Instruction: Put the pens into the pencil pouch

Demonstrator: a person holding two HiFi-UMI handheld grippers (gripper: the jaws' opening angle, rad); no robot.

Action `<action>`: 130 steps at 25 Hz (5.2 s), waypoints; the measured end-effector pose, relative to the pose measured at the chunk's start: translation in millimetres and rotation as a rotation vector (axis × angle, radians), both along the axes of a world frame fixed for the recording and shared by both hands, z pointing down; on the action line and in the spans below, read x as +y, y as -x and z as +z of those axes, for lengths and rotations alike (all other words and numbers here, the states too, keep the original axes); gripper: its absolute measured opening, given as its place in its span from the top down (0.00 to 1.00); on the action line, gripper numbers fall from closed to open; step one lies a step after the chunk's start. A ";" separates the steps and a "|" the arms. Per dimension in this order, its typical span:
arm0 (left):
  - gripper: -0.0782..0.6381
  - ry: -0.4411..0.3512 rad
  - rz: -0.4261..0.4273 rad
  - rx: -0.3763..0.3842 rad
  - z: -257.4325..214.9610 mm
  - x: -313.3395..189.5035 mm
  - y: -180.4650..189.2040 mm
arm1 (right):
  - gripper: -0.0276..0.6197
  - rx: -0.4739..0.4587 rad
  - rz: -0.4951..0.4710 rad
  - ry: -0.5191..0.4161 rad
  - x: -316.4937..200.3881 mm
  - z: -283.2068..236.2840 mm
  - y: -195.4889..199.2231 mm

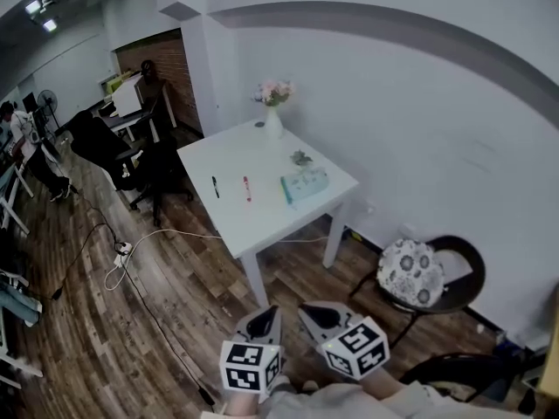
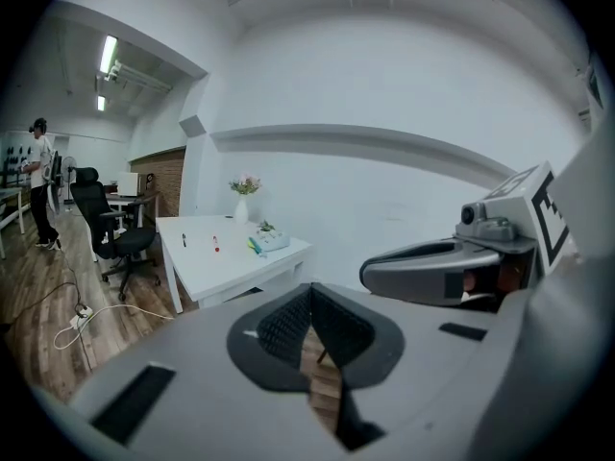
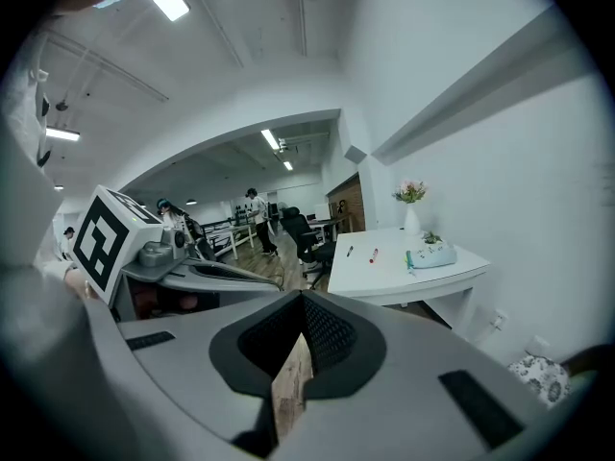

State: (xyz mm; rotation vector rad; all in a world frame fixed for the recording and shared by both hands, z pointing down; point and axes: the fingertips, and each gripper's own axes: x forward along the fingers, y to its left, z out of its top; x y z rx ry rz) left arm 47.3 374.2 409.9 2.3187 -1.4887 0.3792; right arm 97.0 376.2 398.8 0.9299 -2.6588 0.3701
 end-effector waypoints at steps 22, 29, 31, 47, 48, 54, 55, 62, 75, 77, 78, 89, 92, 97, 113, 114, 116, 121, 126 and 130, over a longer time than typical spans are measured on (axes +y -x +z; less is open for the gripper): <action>0.74 0.020 -0.013 -0.028 23.2 -22.7 -10.9 | 0.78 -0.030 0.069 0.042 -35.5 24.9 -22.8; 0.74 0.019 -0.028 -0.007 27.5 -88.2 19.4 | 0.78 -0.013 0.110 0.063 -100.0 31.7 -11.6; 0.74 0.022 -0.004 -0.006 25.4 -114.4 27.3 | 0.78 -0.011 0.117 0.059 -123.8 29.2 -3.0; 0.74 -0.014 0.138 -0.001 4.1 -277.6 86.6 | 0.78 -0.010 0.194 0.019 -279.4 8.3 69.7; 0.74 -0.008 0.140 0.006 6.7 -281.4 88.9 | 0.78 -0.005 0.199 0.027 -282.2 10.9 71.1; 0.74 0.056 0.157 0.046 25.6 -295.8 91.4 | 0.78 0.039 0.233 0.088 -297.5 28.3 66.7; 0.74 0.065 0.159 0.051 28.0 -297.7 90.9 | 0.78 0.042 0.238 0.096 -300.6 30.9 65.3; 0.74 0.096 0.143 0.057 40.0 -319.6 97.4 | 0.78 0.060 0.232 0.133 -322.7 46.2 66.7; 0.74 0.105 0.109 0.030 35.0 -401.8 77.8 | 0.78 0.063 0.130 0.133 -412.1 43.1 56.5; 0.74 0.096 0.096 0.025 32.4 -416.2 74.0 | 0.78 0.065 0.103 0.128 -426.0 41.7 55.9; 0.74 0.095 0.089 0.023 31.9 -423.1 72.1 | 0.78 0.067 0.088 0.127 -432.6 41.4 55.6; 0.74 0.128 0.008 0.027 45.5 -466.8 61.6 | 0.78 0.105 -0.047 0.148 -471.4 52.7 51.9; 0.74 0.147 0.008 0.024 50.8 -469.0 59.5 | 0.78 0.111 -0.046 0.168 -475.3 59.8 48.5; 0.74 0.159 0.000 0.009 54.3 -467.6 68.6 | 0.78 0.113 -0.022 0.195 -477.5 67.5 46.9; 0.74 0.231 0.059 0.032 71.9 -442.5 103.7 | 0.78 0.199 0.116 0.269 -465.9 96.7 54.1; 0.74 0.234 0.064 0.033 72.8 -441.4 104.7 | 0.78 0.210 0.118 0.272 -464.9 99.4 54.8; 0.74 0.242 0.075 0.038 75.3 -439.4 105.9 | 0.78 0.234 0.121 0.274 -464.0 104.6 55.8; 0.74 0.260 0.096 0.052 82.4 -437.1 108.5 | 0.77 0.323 0.135 0.260 -467.5 117.3 53.9; 0.74 0.296 0.107 0.067 92.4 -434.3 116.2 | 0.77 0.375 0.148 0.240 -467.0 128.3 51.9; 0.74 0.307 0.109 0.060 99.0 -436.6 121.9 | 0.77 0.401 0.156 0.273 -462.9 136.6 53.1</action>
